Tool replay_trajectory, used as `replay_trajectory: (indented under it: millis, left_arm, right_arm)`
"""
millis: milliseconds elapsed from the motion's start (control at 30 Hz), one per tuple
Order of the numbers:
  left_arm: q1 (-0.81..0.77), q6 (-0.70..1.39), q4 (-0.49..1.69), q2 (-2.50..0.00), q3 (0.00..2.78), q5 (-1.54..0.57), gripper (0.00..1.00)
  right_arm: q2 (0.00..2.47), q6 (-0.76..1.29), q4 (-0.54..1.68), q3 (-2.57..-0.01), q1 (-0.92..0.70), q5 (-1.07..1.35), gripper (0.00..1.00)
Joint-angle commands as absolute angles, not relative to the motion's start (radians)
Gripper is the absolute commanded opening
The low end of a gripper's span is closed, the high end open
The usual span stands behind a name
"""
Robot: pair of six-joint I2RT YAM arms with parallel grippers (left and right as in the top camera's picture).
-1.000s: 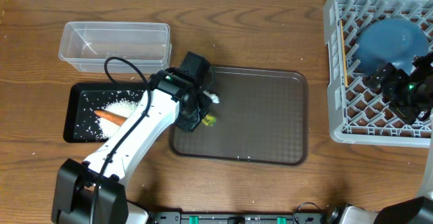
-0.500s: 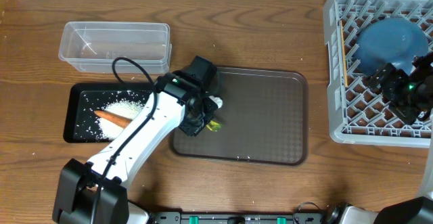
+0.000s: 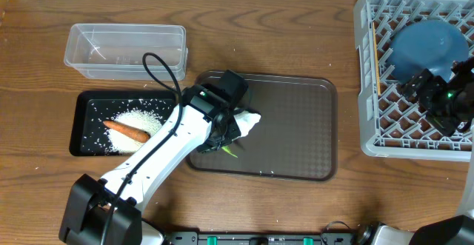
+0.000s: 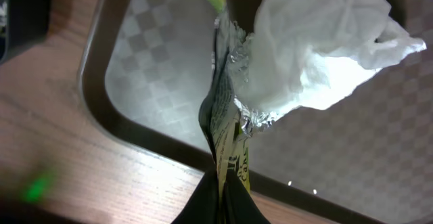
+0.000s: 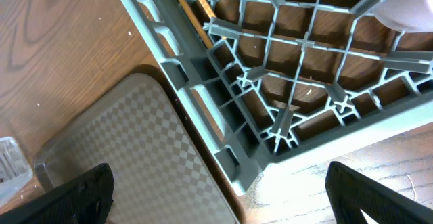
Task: Sort waste into correct bins and load items into the dishwasher rack
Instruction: 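Grasp the foil and yellow wrapper with the left gripper and lift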
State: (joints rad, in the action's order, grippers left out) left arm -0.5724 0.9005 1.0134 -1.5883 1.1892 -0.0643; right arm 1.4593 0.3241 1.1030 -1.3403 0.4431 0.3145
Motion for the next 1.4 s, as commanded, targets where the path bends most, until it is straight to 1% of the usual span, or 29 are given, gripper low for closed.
replay_trajectory:
  millis: [0, 67, 167, 300, 433, 500, 567, 633, 733, 933, 1033, 1167, 1267, 1300, 1367]
  left_arm:
    - [-0.573, 0.848, 1.008, -1.589, 1.189, -0.049, 0.06]
    - [-0.573, 0.794, 1.007, -1.589, 1.192, -0.089, 0.06]
    - [-0.573, 0.661, 1.01, -1.588, 1.196, -0.176, 0.06]
    - [-0.572, 0.71, 1.093, -1.588, 1.196, -0.084, 0.06]
    - [-0.573, 0.691, 1.094, -1.588, 1.196, -0.131, 0.06]
    - [-0.572, 0.698, 1.108, -1.588, 1.197, -0.054, 0.06]
    - [-0.572, 0.82, 1.19, -1.588, 1.201, 0.11, 0.06]
    - [-0.572, 0.894, 1.259, -1.587, 1.206, 0.169, 0.06]
    - [-0.573, 0.869, 1.262, -1.585, 1.211, 0.127, 0.06]
    - [-0.573, 0.842, 1.259, -1.585, 1.232, 0.121, 0.06]
    - [-0.573, 0.71, 1.183, -1.585, 1.238, -0.006, 0.06]
    - [-0.573, 0.683, 1.15, -1.585, 1.25, -0.065, 0.06]
    - [-0.573, 0.504, 1.114, -1.584, 1.265, -0.267, 0.06]
    - [-0.573, 0.511, 1.116, -1.584, 1.274, -0.276, 0.06]
    - [-0.572, 0.611, 1.144, -1.584, 1.293, -0.213, 0.06]
  right_arm:
    - [1.453, 0.306, 1.104, -1.345, 0.452, 0.318, 0.99]
    - [1.453, 0.306, 1.104, -1.345, 0.452, 0.318, 0.99]
    - [1.453, 0.306, 1.104, -1.345, 0.452, 0.318, 0.99]
    - [1.453, 0.306, 1.104, -1.345, 0.452, 0.318, 0.99]
    - [1.453, 0.306, 1.104, -1.345, 0.452, 0.318, 0.99]
    - [1.453, 0.306, 1.104, -1.345, 0.452, 0.318, 0.99]
    - [1.453, 0.306, 1.104, -1.345, 0.452, 0.318, 0.99]
    - [1.453, 0.306, 1.104, -1.345, 0.452, 0.318, 0.99]
    - [1.453, 0.306, 1.104, -1.345, 0.452, 0.318, 0.99]
    - [1.453, 0.306, 1.104, -1.345, 0.452, 0.318, 0.99]
    - [1.453, 0.306, 1.104, -1.345, 0.452, 0.318, 0.99]
    - [1.453, 0.306, 1.104, -1.345, 0.452, 0.318, 0.99]
    - [1.453, 0.306, 1.104, -1.345, 0.452, 0.318, 0.99]
    - [1.453, 0.306, 1.104, -1.345, 0.452, 0.318, 0.99]
    - [1.453, 0.306, 1.104, -1.345, 0.452, 0.318, 0.99]
